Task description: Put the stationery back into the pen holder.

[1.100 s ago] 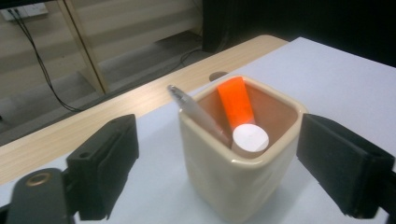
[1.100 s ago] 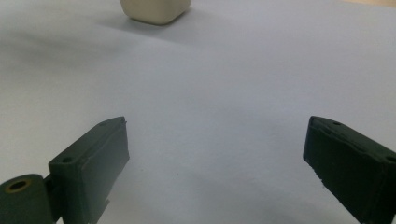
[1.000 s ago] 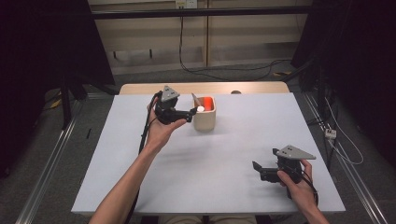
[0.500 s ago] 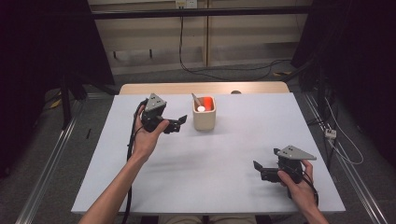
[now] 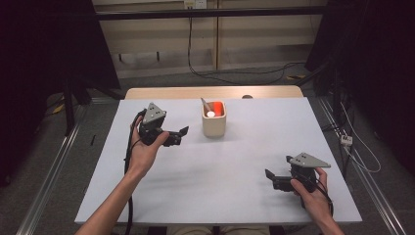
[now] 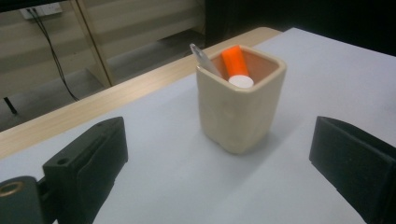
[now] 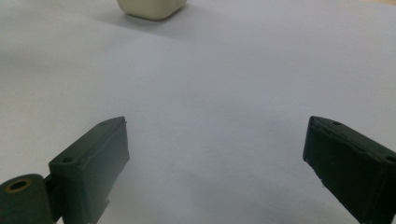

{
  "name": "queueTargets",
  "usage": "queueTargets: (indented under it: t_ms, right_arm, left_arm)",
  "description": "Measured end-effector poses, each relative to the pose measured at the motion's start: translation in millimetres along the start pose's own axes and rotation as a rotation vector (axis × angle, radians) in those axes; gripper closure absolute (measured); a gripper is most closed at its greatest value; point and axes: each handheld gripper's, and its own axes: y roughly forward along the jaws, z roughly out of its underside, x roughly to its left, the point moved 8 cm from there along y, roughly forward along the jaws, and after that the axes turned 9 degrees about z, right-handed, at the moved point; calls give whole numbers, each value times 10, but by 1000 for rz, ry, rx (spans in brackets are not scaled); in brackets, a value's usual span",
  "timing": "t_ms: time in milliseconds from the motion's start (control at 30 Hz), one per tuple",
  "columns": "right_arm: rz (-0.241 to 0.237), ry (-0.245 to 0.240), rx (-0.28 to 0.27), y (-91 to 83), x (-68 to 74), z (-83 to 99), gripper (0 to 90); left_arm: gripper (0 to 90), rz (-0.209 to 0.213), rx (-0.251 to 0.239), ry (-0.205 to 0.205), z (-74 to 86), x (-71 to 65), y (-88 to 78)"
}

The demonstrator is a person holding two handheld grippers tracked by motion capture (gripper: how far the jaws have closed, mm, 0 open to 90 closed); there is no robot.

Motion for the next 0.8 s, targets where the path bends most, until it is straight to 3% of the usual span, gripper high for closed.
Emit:
queueTargets:
  t_ms: [200, 333, 533, 800]
  right_arm:
    - [0, 6, 1, -9, -9, 8, 61]
    - [6, 10, 3, -13, -22, 14, 62]
    - [6, 8, -2, -27, -8, 6, 62]
    - [-1, 7, 1, -25, 2, 12, 61]
  left_arm:
    - [43, 14, 11, 9, 121, -82, -86]
    - [45, 8, 17, -32, 170, -104, -181]
    - [44, 7, 17, 0, 241, -161, -310]
    - [47, -1, 49, -13, 502, -230, -430]
